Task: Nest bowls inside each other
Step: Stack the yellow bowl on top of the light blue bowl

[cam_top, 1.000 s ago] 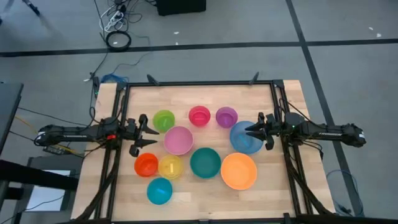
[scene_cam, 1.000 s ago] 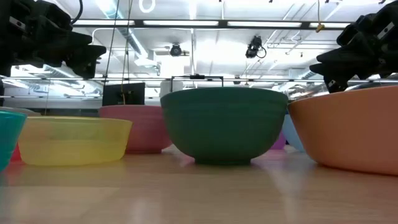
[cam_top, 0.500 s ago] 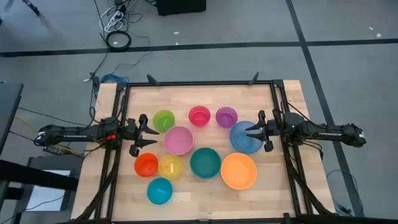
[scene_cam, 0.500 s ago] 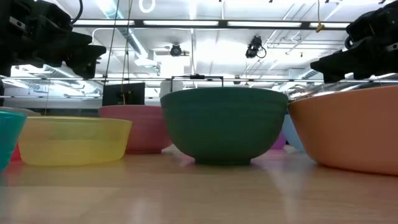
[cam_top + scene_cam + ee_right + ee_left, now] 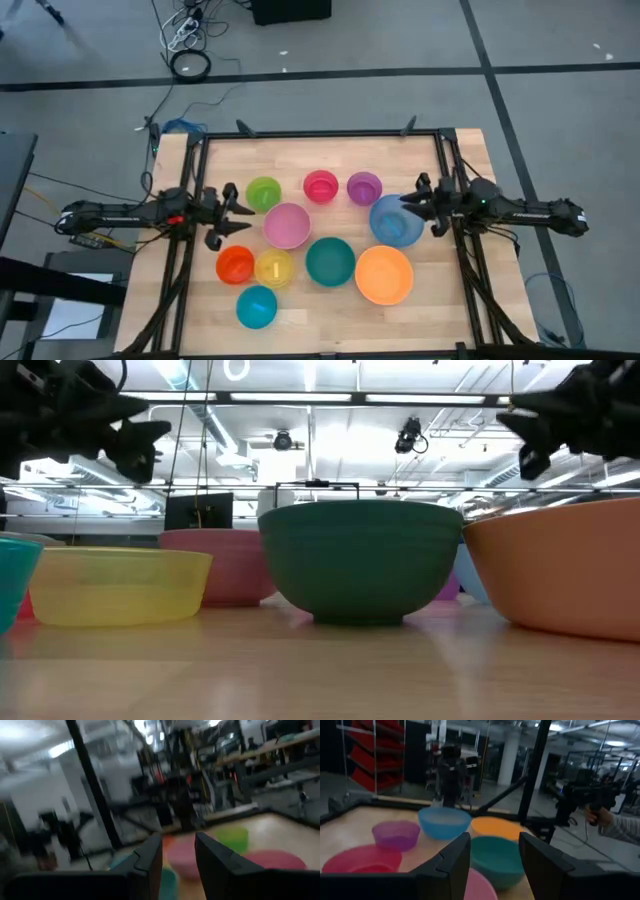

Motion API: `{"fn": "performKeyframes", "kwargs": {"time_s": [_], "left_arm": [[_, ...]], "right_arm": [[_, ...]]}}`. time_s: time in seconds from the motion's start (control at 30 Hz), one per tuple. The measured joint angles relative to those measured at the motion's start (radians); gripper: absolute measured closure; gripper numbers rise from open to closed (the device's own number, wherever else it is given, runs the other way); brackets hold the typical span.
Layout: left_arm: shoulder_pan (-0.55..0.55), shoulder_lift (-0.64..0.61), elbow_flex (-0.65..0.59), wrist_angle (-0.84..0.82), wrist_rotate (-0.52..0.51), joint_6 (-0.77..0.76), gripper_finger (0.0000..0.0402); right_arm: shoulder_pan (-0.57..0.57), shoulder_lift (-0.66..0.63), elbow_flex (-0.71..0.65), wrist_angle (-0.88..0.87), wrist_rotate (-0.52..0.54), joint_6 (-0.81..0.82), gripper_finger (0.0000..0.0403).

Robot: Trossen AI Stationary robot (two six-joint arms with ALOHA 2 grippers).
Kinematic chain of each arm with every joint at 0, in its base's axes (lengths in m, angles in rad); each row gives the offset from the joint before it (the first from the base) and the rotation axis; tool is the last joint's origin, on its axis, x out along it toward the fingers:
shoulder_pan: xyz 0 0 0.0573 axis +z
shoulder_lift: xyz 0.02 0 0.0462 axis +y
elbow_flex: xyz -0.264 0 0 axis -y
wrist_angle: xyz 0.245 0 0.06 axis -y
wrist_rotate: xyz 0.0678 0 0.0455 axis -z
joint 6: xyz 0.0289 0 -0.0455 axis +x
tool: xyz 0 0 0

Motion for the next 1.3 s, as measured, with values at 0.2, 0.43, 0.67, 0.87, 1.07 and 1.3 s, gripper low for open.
{"fn": "performKeyframes", "kwargs": {"time_s": [0.2,0.43,0.67,0.87,1.07,1.3], "left_arm": [[0.000,0.000,0.000,0.046,0.000,0.000,0.0225],[0.000,0.000,0.000,0.056,0.000,0.001,0.0225],[0.000,0.000,0.000,0.129,-0.059,0.113,0.0225],[0.000,0.000,0.000,0.213,-0.074,0.112,0.0225],[0.000,0.000,0.000,0.315,-0.074,0.075,0.0225],[0.000,0.000,0.000,0.371,-0.115,0.073,0.0225]], "right_arm": [[0.000,0.000,0.000,0.173,0.003,-0.001,0.0298],[0.000,0.000,0.000,0.251,-0.075,-0.006,0.0298],[-0.001,0.000,0.000,0.235,-0.142,-0.035,0.0298],[-0.022,0.021,0.068,-0.070,-0.036,0.075,0.0298],[-0.057,0.153,0.345,-0.366,-0.039,0.063,0.0298],[-0.076,0.418,0.776,-0.868,-0.036,0.054,0.0298]]}}
